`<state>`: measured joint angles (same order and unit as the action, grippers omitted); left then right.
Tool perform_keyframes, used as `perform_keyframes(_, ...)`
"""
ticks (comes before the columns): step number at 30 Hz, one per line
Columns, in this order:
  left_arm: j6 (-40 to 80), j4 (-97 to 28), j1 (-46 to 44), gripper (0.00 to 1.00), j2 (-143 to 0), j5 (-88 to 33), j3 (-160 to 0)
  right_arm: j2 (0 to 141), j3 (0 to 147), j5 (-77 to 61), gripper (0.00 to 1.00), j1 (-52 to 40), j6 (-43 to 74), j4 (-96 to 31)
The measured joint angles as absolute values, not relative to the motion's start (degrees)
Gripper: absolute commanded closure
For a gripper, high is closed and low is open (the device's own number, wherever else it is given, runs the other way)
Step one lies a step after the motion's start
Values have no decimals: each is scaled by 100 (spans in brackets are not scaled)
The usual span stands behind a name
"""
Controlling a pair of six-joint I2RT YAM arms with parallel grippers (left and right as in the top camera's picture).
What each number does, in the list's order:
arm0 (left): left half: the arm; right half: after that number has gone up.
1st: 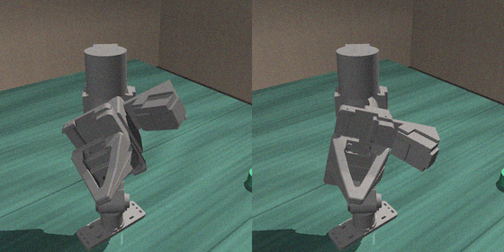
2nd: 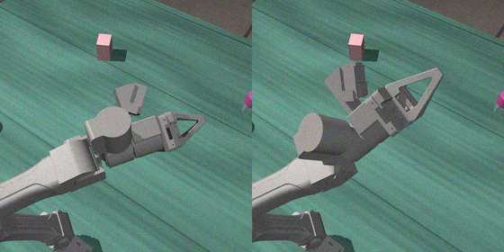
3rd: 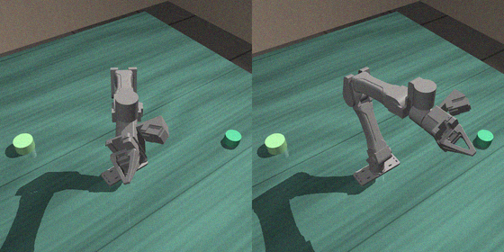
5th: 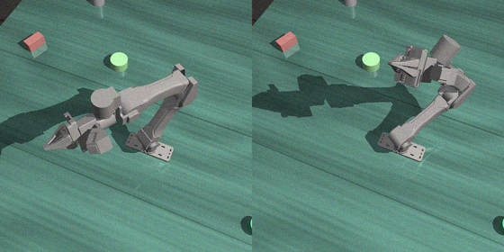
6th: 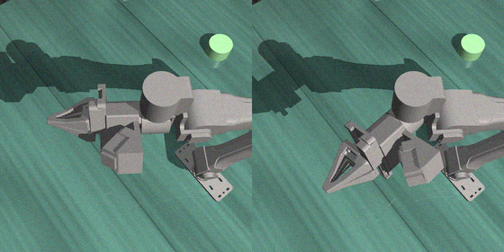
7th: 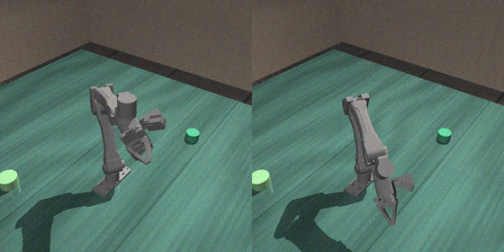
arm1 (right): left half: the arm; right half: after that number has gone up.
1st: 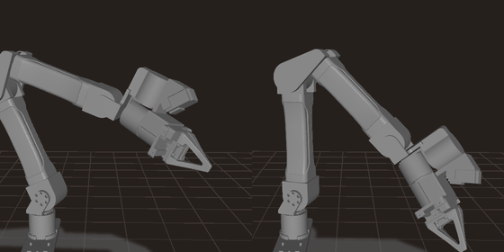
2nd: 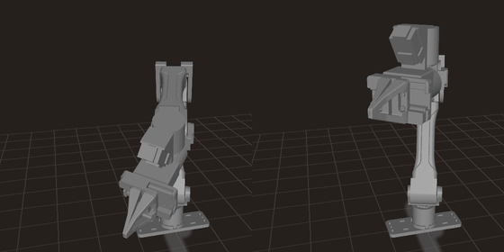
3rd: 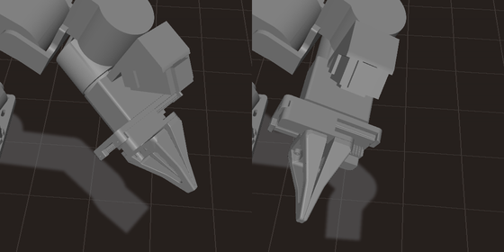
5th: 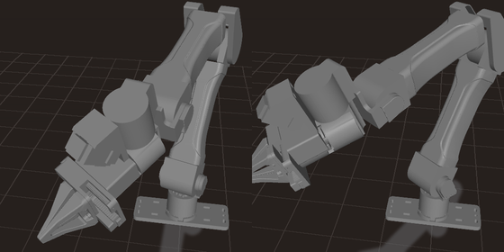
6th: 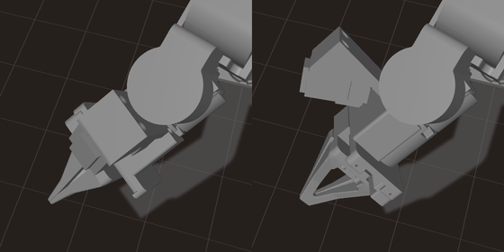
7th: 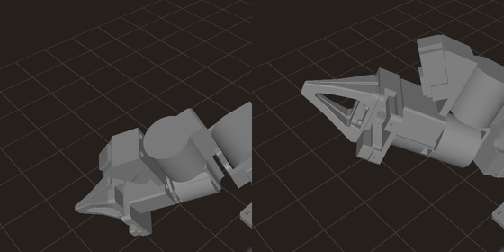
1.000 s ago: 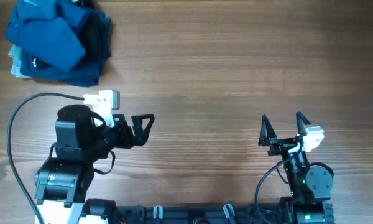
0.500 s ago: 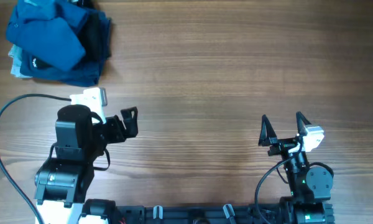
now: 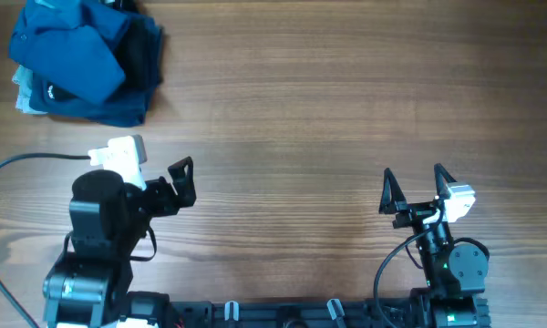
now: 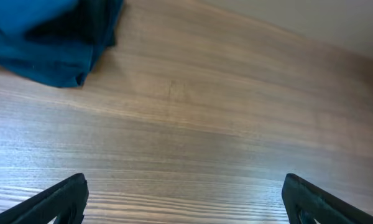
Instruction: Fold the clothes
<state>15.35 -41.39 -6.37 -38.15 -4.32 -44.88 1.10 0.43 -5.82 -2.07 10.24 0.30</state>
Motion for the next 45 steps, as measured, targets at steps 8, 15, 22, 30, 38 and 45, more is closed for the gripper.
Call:
perform_keyframes(8, 1535, -4150, -637, 0, -2987, -432, -4488, 110, 43, -580, 0, -207, 1024, 30)
perform_keyframes(15, 1535, -4154, -637, 0, -2058, -432, -4488, 110, 43, -582, 1, -207, 1024, 27)
perform_keyframes(22, 1535, -4278, -657, 0, -1828, -377, -4421, 110, 43, -582, 0, -209, 1024, 27)
perform_keyframes(30, 1599, -2381, -703, 0, -1350, 8, -2945, 110, 43, -580, 0, -209, 1037, 25)
perform_keyframes(38, 1817, -399, -703, 0, -508, 128, -1164, 108, 43, -580, 0, -209, 1039, 25)
perform_keyframes(45, 1839, -121, -663, 0, -158, 392, -652, 110, 43, -582, 0, -209, 1039, 25)
